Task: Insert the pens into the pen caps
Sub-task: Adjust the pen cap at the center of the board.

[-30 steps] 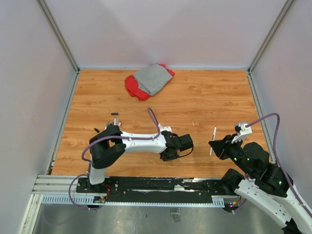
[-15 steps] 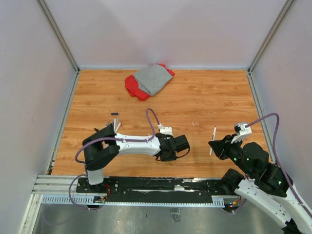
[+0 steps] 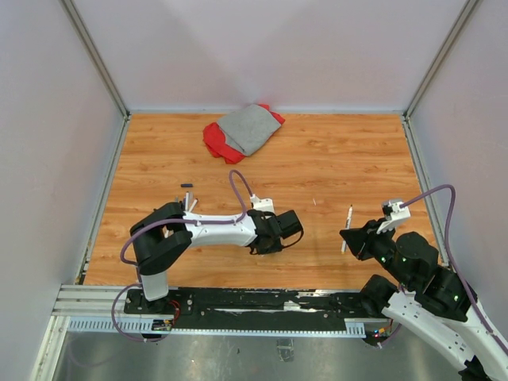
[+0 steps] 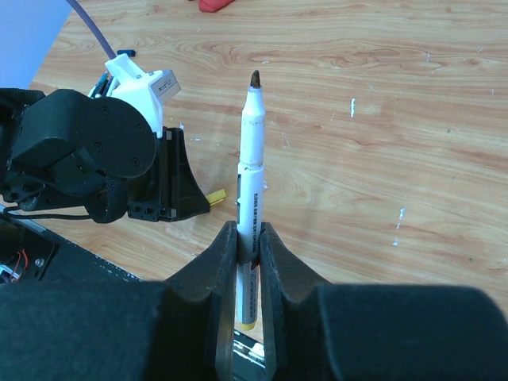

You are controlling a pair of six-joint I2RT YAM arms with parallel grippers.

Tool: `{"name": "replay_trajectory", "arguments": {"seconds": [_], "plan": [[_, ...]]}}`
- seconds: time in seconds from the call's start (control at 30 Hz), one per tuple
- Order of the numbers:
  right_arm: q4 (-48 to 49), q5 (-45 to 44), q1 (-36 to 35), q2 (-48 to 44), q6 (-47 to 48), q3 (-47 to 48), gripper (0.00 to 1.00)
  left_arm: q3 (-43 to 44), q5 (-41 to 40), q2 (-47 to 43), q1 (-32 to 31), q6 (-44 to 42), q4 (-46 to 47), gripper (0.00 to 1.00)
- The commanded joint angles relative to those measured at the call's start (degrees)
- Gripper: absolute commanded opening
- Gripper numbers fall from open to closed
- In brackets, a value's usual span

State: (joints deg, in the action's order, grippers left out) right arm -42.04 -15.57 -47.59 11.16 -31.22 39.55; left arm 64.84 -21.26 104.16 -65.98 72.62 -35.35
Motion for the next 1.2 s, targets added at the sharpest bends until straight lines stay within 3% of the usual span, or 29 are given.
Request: {"name": "replay_trajectory", "arguments": {"seconds": [0.0,0.37,0.6,0.77,0.9,1.03,1.17], "plan": [[-0.2,-0.8,-0.2,-1.0,0.1,-0.2,0.06,-3.1,-7.1,5.6,2.6,-2.7,-8.1,0.33],[-0.8,-1.1,-0.2,-1.1,0.1,0.0,0.06,-0.7,-12.4,-1.4,2.7,-0.6,-10.7,0.53],[-0.9,-1.2,-0.2,-0.7,0.4,0.2,0.07,7.5,-14.0,1.1,-0.2,-0.8,-10.0,0.83],[-1.5,-1.7,-0.2,-0.7,0.8,0.5,0.07,7.3,-13.9,0.2,-0.5,-7.0,-5.4,0.92],[-1.6,-2.0,-0.2,-0.7,0.9,0.6,0.07,0.7,-10.2,-5.5,-0.5,-19.0,6.1,0.96],[-1.2,-1.7,-0.3,-0.5,1.0,0.5,0.07,-4.3,-4.6,-10.0,0.1,-29.2,14.6,0.97],[-0.9,-1.4,-0.2,-0.2,0.9,0.3,0.07,-5.6,0.0,-10.7,1.8,-35.7,16.3,0.96]]}}
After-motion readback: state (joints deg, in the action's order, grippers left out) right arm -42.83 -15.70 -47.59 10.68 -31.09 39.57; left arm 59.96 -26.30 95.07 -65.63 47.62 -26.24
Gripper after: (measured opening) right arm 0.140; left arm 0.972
